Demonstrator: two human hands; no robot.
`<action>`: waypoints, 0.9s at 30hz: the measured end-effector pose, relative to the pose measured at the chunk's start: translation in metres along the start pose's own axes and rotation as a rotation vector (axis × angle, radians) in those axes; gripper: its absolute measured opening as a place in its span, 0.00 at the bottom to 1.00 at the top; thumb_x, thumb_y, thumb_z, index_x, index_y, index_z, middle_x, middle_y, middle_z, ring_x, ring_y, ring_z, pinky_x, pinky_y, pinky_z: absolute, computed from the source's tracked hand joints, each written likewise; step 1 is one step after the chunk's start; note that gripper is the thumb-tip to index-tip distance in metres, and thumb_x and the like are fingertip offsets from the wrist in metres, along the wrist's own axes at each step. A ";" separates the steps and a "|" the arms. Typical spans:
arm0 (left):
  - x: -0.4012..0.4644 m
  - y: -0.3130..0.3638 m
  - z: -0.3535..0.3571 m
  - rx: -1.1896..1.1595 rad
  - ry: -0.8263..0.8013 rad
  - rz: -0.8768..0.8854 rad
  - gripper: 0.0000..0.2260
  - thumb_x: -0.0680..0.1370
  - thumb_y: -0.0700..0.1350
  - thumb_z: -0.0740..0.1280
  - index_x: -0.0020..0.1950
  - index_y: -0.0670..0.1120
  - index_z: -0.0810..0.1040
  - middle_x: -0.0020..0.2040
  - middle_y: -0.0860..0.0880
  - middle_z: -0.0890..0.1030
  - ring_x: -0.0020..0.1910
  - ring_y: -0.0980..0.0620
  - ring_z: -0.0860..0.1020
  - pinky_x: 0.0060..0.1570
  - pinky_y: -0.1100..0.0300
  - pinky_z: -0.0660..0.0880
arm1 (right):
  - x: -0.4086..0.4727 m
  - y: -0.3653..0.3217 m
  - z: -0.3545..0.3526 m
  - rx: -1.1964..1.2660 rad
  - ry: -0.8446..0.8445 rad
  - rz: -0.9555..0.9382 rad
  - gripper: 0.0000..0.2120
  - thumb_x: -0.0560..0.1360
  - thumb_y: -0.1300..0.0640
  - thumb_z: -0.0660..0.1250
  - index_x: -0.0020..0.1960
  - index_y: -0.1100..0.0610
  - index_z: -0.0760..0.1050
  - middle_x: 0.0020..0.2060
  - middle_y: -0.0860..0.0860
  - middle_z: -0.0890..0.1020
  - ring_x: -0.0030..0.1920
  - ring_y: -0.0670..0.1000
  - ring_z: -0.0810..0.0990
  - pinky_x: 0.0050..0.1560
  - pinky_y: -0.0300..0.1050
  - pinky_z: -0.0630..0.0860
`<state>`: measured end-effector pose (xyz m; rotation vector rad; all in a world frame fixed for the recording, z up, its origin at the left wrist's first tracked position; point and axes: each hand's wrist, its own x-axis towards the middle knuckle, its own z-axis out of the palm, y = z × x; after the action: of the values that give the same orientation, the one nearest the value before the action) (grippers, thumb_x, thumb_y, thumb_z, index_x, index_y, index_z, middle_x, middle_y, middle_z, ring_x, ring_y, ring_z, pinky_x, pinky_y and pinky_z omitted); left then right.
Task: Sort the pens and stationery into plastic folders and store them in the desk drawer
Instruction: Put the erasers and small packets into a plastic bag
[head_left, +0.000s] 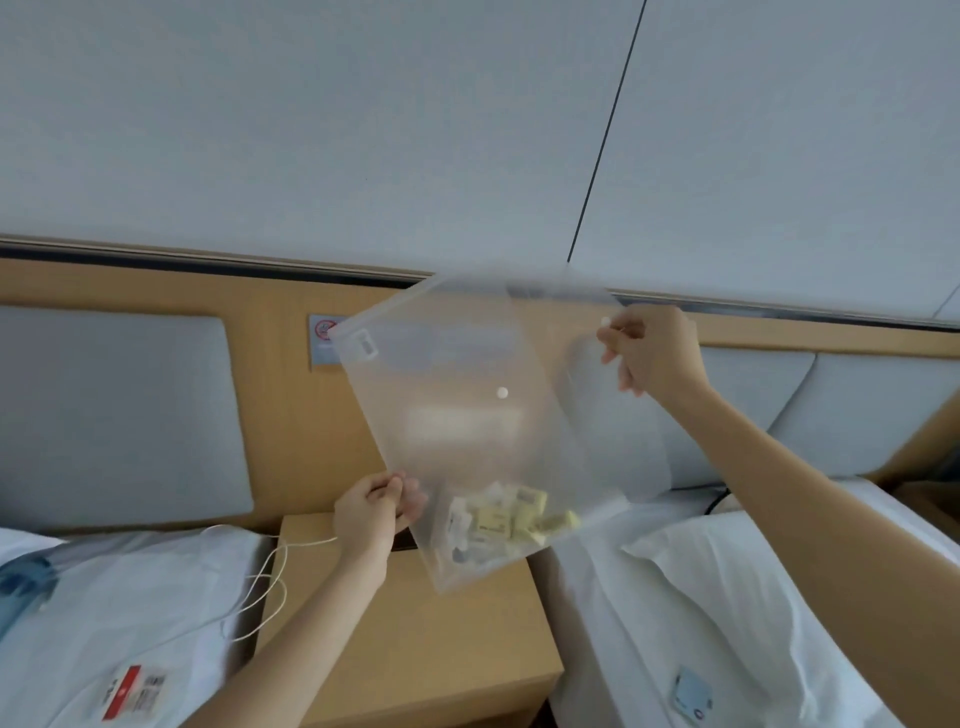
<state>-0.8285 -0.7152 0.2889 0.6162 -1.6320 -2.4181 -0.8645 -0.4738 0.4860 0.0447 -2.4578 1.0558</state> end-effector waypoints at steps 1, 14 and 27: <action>0.000 -0.003 -0.002 0.000 -0.015 0.011 0.04 0.80 0.34 0.62 0.49 0.39 0.76 0.43 0.41 0.82 0.41 0.45 0.82 0.34 0.61 0.80 | -0.002 0.002 0.003 0.003 0.009 0.005 0.08 0.76 0.61 0.66 0.41 0.64 0.78 0.33 0.60 0.82 0.19 0.53 0.72 0.17 0.38 0.66; 0.000 -0.056 -0.057 0.186 0.003 -0.030 0.04 0.79 0.33 0.61 0.50 0.40 0.74 0.40 0.45 0.80 0.27 0.59 0.80 0.27 0.68 0.75 | -0.076 0.082 0.071 0.080 -0.006 0.278 0.09 0.78 0.58 0.66 0.42 0.62 0.79 0.33 0.56 0.82 0.20 0.52 0.72 0.19 0.41 0.70; 0.036 -0.172 -0.087 0.435 0.129 -0.188 0.05 0.79 0.34 0.62 0.53 0.39 0.75 0.42 0.45 0.82 0.30 0.54 0.82 0.29 0.66 0.77 | -0.113 0.214 0.178 0.196 -0.163 0.518 0.08 0.79 0.59 0.62 0.46 0.62 0.77 0.28 0.52 0.77 0.16 0.44 0.68 0.18 0.37 0.65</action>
<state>-0.8080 -0.7342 0.0945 1.0082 -2.1422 -2.0860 -0.8785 -0.4630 0.1862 -0.4867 -2.5655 1.5592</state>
